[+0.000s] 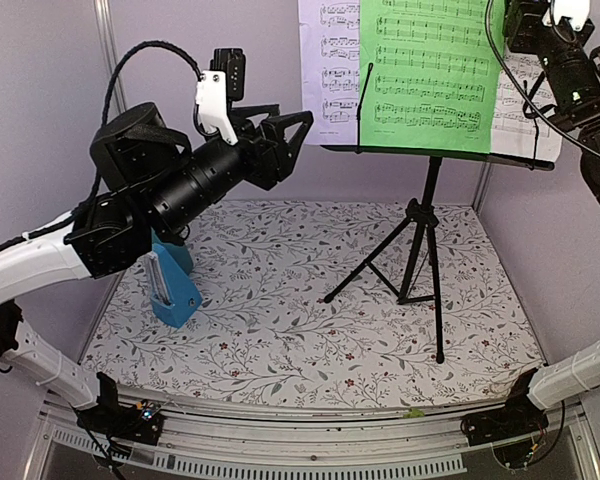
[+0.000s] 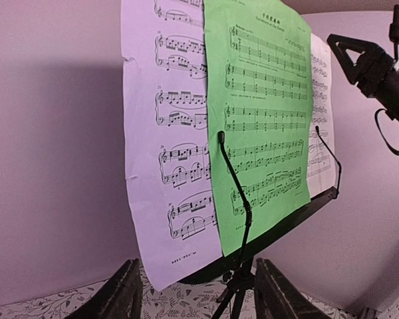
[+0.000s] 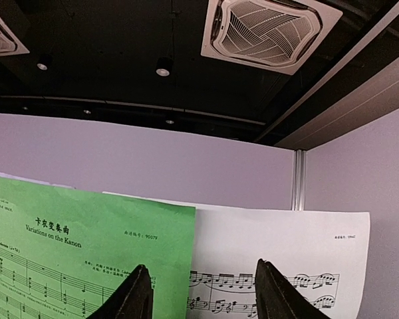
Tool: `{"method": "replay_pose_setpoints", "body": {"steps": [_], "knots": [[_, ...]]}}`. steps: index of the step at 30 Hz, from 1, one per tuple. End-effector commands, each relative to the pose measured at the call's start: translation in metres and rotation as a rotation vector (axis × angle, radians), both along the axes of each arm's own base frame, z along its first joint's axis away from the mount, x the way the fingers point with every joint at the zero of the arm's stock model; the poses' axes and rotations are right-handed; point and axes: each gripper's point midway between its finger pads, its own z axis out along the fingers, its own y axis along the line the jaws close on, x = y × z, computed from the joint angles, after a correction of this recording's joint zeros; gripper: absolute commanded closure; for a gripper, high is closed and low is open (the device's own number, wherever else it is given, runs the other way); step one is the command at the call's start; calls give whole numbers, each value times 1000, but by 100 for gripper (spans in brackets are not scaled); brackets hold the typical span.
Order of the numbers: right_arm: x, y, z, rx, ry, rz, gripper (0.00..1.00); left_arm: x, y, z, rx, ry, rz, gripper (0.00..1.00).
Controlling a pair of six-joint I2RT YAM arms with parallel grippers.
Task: Set up the instrument practice props
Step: Adjust the metronome at the center of the board.
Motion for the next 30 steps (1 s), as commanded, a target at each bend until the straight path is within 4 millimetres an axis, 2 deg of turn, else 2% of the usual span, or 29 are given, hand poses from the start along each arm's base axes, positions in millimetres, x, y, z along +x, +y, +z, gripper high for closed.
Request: {"method": "replay_pose_setpoints", "body": {"steps": [1,4,7,13,16,20,25,28,30], "knots": [[-29,-19,4,76,-20,102,44,4,15,4,-37,3,19,41],[-45,-18,-4,68,-1,219,41,4,18,2,-43,8,22,41],[-57,-6,-18,44,38,364,38,5,22,0,-47,14,28,41],[-71,20,-62,-19,158,580,34,5,34,-3,-58,27,50,39],[-72,38,-92,-54,240,667,31,7,43,-9,-66,48,67,37],[-72,55,-139,-95,361,750,23,14,57,-26,-64,110,95,32],[-74,81,-205,-134,526,869,11,27,81,-58,-67,218,150,24],[-74,92,-250,-134,630,916,1,31,94,-80,-58,275,182,17],[-77,98,-274,-116,688,959,1,34,102,-95,-57,318,204,11]]}}
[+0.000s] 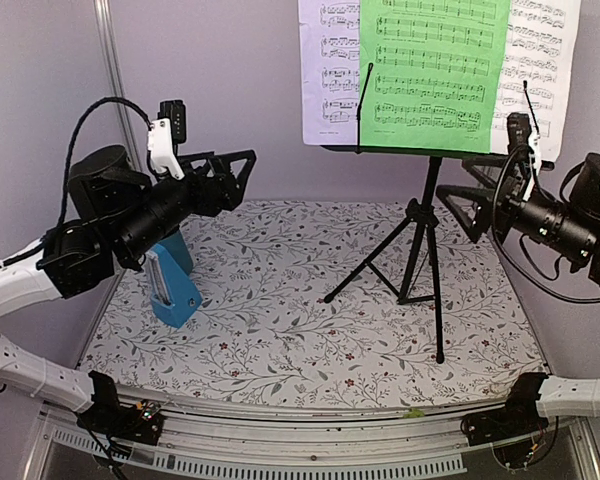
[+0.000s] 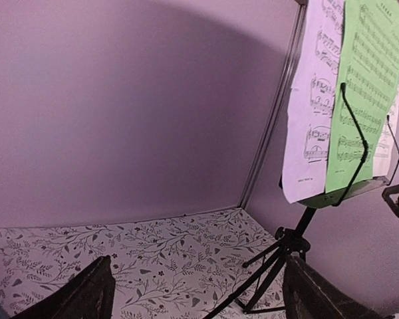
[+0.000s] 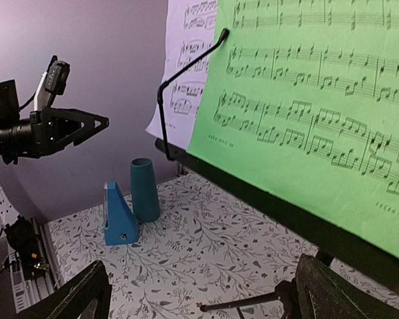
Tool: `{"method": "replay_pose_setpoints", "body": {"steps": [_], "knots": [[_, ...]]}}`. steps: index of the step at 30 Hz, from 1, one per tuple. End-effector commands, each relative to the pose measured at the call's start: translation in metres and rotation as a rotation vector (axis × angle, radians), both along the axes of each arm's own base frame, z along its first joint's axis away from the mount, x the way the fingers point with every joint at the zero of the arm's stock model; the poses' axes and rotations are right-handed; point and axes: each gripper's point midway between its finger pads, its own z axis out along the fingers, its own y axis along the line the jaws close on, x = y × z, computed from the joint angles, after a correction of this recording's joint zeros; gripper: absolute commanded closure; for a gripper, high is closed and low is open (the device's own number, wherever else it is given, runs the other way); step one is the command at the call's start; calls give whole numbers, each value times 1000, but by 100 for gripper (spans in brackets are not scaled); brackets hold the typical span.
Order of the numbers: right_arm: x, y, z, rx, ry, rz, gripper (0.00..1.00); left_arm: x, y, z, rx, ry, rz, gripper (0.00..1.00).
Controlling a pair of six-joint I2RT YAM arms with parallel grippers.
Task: Set up the instrument practice props
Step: Adjust the metronome at the center of the board.
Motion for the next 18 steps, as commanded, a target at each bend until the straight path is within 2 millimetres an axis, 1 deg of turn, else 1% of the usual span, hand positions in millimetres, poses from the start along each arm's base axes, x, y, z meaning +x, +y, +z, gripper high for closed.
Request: {"method": "replay_pose_setpoints", "body": {"steps": [1,2,4,7,8,13,14,16,18], "knots": [[-16,16,-53,18,178,133,1,10,22,-40,1,132,65,3],[-18,18,-62,25,205,148,1,12,27,-48,7,154,82,1],[-20,25,-83,38,262,181,1,15,34,-63,20,189,105,1],[-24,36,-108,59,331,232,1,21,48,-81,33,246,165,1],[-25,40,-119,54,357,240,1,23,52,-86,39,265,191,1],[-33,67,-167,28,458,284,1,30,85,-111,52,362,369,1],[-35,71,-180,17,485,292,1,30,90,-117,59,382,391,1],[-37,78,-198,-2,523,301,1,29,100,-128,64,421,440,1],[-39,82,-213,-11,550,309,1,29,113,-138,58,465,494,1]]}}
